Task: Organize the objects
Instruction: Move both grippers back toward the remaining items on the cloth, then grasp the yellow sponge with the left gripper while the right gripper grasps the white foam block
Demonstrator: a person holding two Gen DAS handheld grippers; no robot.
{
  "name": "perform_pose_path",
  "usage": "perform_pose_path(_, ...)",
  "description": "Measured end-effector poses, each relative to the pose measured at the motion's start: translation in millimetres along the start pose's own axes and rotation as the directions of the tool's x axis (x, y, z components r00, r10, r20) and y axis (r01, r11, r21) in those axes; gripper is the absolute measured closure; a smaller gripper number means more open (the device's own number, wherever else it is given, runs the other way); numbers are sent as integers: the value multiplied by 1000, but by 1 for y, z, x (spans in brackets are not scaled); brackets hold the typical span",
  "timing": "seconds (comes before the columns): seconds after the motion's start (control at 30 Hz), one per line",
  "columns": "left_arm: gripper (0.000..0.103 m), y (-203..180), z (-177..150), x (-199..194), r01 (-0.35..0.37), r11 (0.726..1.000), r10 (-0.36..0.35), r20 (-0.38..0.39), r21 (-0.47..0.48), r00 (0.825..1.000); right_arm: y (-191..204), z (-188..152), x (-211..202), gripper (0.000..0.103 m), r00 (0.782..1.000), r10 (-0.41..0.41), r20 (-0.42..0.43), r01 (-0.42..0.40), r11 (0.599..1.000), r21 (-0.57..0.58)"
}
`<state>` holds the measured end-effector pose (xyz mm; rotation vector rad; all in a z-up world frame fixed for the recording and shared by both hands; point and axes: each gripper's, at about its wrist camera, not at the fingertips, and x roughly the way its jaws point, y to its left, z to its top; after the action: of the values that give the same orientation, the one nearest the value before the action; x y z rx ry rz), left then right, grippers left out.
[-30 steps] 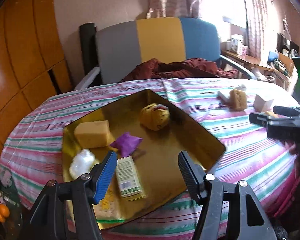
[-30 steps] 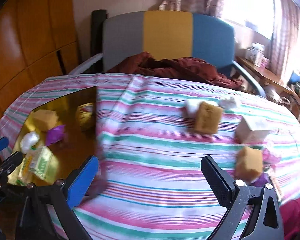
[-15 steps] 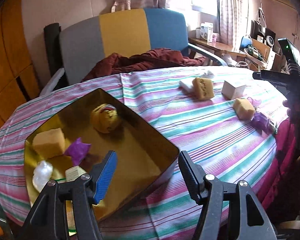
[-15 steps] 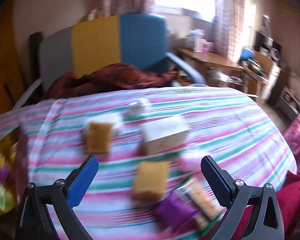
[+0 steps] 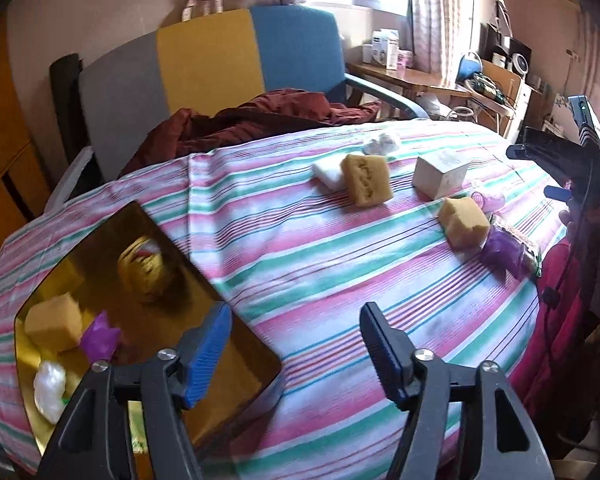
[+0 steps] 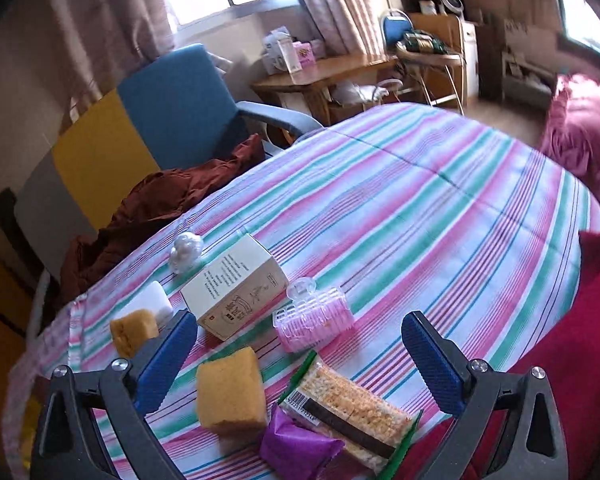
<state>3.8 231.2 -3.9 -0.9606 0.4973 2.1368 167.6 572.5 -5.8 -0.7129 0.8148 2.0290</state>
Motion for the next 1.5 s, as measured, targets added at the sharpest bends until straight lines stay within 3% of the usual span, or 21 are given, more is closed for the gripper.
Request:
perform_pose_path(0.27,27,-26,38,28,29,999,-29,-17,23,999,0,-2,7,0,998,41,-44,-40,999,16)
perform_pose_path(0.5,21,-53,76,79,58,998,-55,-70,30,996,5,-6,9,0,994,81,-72,-82,997,-3)
perform_pose_path(0.73,18,-71,109,136,98,994,-102,-126,-37,987,7,-7,13,0,988,121,-101,-122,992,-8)
perform_pose_path(1.07,17,-82,133,197,51,998,-57,-181,-39,982,7,-6,15,0,983,144,-117,-145,989,-3)
perform_pose_path(1.1,18,-80,134,199,49,998,-56,-179,-45,982,7,-6,16,0,983,143,-118,-144,990,-1)
perform_pose_path(1.2,46,-74,132,201,84,994,-96,-179,-74,979,6,-6,18,0,982,141,-127,-142,990,3)
perform_pose_path(1.33,47,-70,115,171,128,991,-132,-110,-41,985,8,-7,18,0,981,146,-129,-148,989,-4)
perform_pose_path(1.5,47,-57,85,130,169,984,-173,-82,-54,981,16,-9,16,0,980,155,-125,-161,986,-38)
